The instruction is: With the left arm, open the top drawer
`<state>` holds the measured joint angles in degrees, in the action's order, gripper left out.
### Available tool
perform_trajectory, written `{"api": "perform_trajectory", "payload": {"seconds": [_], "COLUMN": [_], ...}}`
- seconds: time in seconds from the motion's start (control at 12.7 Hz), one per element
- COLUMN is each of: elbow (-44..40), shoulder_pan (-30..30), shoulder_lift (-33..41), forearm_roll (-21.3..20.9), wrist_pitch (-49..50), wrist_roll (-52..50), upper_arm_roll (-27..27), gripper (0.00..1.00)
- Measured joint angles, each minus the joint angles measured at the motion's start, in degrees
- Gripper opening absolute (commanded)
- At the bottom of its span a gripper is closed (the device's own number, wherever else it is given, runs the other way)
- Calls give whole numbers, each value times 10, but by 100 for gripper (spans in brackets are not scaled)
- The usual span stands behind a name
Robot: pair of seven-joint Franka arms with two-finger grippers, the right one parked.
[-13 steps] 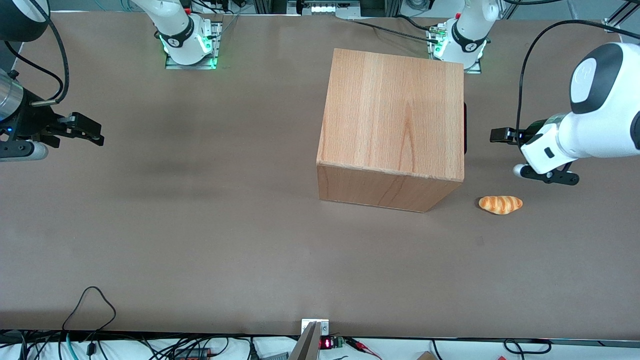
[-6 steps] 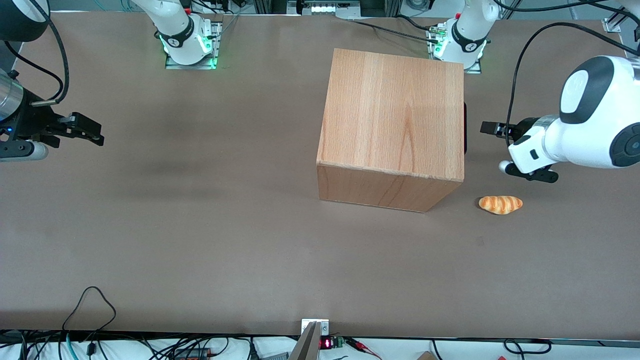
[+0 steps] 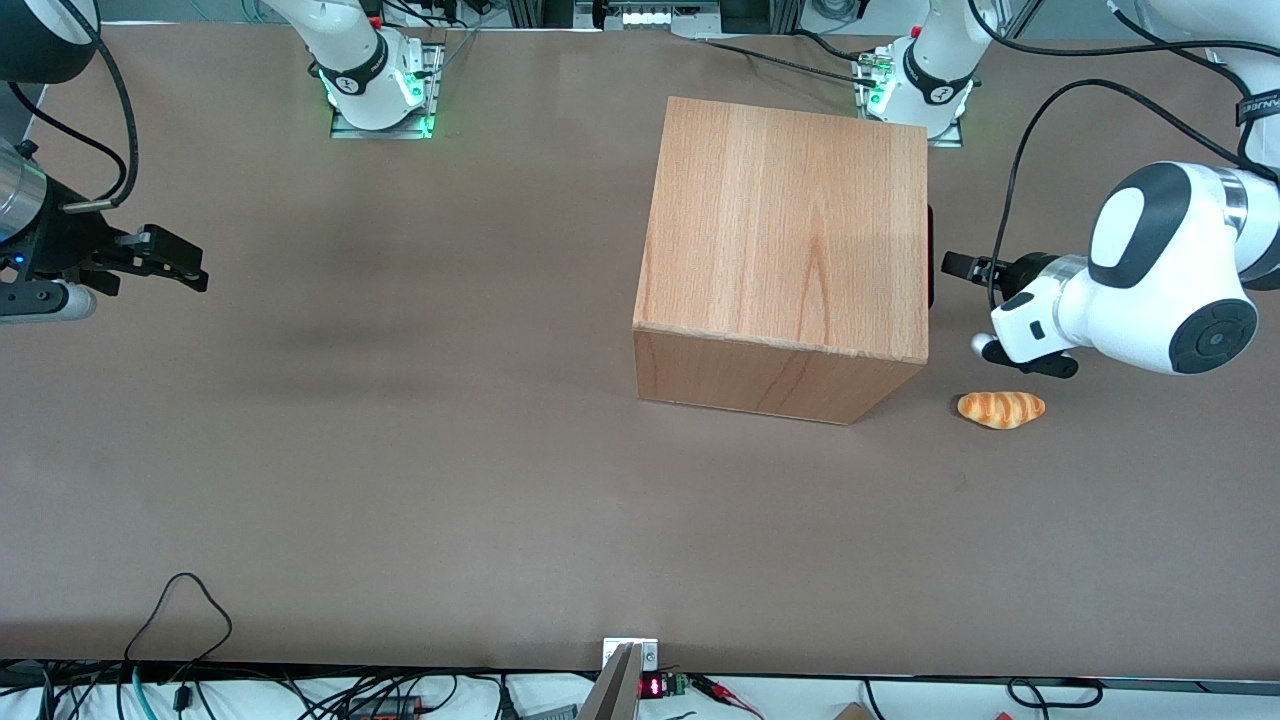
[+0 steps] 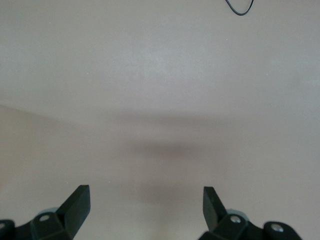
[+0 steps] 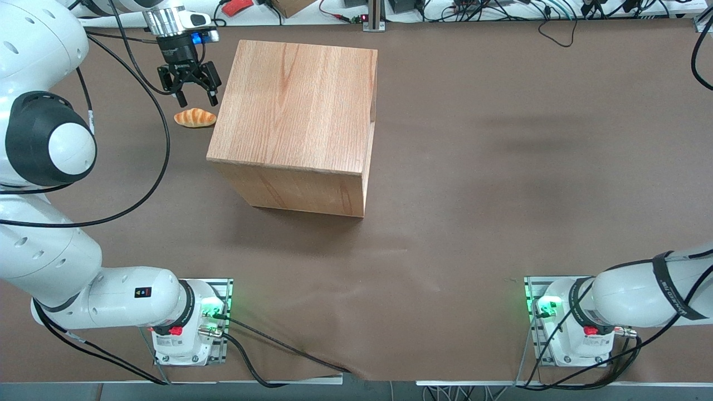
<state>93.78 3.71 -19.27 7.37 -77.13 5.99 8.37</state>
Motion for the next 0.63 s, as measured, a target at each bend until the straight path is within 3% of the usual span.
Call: {"api": "perform_trajectory", "payload": {"seconds": [0.63], "elbow": [-7], "shoulder_pan": [0], "shoulder_lift": [0], "forearm_roll": [24], "wrist_pitch": [11], "wrist_roll": [0], "upper_arm_roll": [0], "gripper": [100]}}
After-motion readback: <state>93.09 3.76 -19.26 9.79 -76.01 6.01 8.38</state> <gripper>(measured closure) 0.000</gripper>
